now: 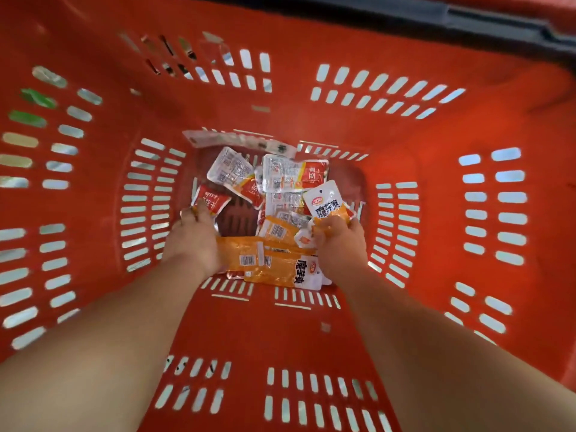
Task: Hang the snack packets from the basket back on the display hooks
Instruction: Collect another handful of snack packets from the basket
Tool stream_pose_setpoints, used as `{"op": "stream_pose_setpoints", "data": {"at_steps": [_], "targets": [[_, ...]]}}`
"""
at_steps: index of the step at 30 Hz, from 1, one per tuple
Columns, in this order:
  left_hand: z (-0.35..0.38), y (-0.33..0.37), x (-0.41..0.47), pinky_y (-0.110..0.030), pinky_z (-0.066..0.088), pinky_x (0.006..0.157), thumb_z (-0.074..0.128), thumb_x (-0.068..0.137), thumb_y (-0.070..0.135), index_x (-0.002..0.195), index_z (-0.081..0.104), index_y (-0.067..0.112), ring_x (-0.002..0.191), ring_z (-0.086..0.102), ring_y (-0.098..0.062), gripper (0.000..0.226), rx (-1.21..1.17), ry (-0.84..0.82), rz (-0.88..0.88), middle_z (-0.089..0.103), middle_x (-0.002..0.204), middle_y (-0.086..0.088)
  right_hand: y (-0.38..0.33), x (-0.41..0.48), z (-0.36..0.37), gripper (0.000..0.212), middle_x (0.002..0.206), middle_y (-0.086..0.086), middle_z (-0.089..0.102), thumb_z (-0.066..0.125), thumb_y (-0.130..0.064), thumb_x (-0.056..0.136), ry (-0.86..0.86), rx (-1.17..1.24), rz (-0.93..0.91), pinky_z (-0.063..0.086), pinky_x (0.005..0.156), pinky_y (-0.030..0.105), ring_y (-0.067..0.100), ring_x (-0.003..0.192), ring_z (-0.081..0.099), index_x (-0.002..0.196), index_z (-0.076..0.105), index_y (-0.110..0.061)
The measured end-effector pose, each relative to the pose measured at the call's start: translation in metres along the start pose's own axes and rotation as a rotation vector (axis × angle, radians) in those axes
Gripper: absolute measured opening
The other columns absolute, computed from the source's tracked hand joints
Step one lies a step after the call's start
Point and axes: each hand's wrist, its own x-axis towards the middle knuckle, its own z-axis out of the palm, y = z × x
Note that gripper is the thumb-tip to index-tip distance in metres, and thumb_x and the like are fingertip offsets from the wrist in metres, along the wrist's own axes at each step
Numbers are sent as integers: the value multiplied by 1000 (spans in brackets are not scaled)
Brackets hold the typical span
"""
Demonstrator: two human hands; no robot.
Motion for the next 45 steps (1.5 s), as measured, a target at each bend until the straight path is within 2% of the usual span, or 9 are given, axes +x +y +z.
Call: {"op": "stream_pose_setpoints", "data": {"at_steps": [3, 6, 9, 14, 19, 27, 36, 41, 45], "targets": [[4, 2, 1, -49, 41, 116, 98, 63, 38, 162, 6, 14, 142, 40, -42, 138, -106, 30, 23, 32, 156, -23, -9, -4, 4, 19, 146, 4, 42, 70, -40, 95, 52, 48, 40, 55, 100, 46, 26, 120, 55, 111, 61, -34], [7, 14, -1, -51, 44, 112, 98, 63, 41, 158, 16, 20, 138, 44, -40, 128, -176, 39, 91, 41, 149, -19, -17, -9, 12, 67, 127, -1, 51, 89, -37, 77, 123, 194, 105, 56, 97, 50, 25, 114, 58, 128, 45, -31], [11, 30, -3, -52, 42, 113, 98, 64, 41, 163, 7, 22, 145, 38, -37, 135, -239, -6, 107, 38, 154, -16, -21, -7, 17, 115, 141, 0, 56, 94, -43, 67, 162, 389, 187, 51, 105, 56, 30, 130, 57, 155, 21, -31], [11, 42, -7, -58, 28, 120, 79, 68, 77, 165, -7, 29, 157, 17, -37, 138, -141, -111, 144, 20, 168, -13, -26, 9, 8, 77, 114, -3, 58, 79, -50, 85, 115, 605, 377, 55, 99, 50, 28, 113, 65, 140, 33, -21], [12, 24, 7, -53, 48, 107, 73, 89, 56, 143, 49, 33, 131, 51, -35, 63, -543, 95, 17, 53, 143, -9, -25, 15, -1, 68, 101, -7, 57, 85, -46, 81, 72, 689, 420, 52, 77, 33, 14, 88, 60, 127, 43, -20], [17, 32, 14, -55, 47, 110, 89, 69, 61, 143, 46, 40, 135, 45, -44, 88, -654, 4, -319, 36, 147, -12, -22, 12, 7, 49, 110, -11, 72, 78, -27, 90, -32, 710, 238, 64, 81, 47, 18, 97, 74, 128, 49, -36], [22, 36, -3, -49, 49, 108, 87, 77, 35, 144, 44, 49, 126, 53, -40, 81, -662, -61, -186, 41, 135, -10, -22, -2, 15, 35, 105, -7, 68, 59, -26, 102, -226, 386, 0, 59, 66, 33, 17, 88, 70, 126, 40, -43], [18, 31, -1, -46, 50, 107, 84, 81, 32, 149, 41, 49, 120, 57, -37, 81, -636, -116, -113, 45, 135, -11, -27, -1, 11, 47, 121, 0, 68, 58, -25, 102, -287, 284, -64, 61, 86, 48, 24, 101, 69, 143, 40, -39], [17, 27, -3, -45, 58, 96, 83, 73, 35, 136, 50, 51, 103, 66, -32, 72, -699, -143, -62, 56, 125, -9, -29, -2, 12, 62, 143, 6, 45, 55, -21, 103, -312, 231, -90, 54, 68, 25, 19, 108, 56, 156, 29, -41]]}}
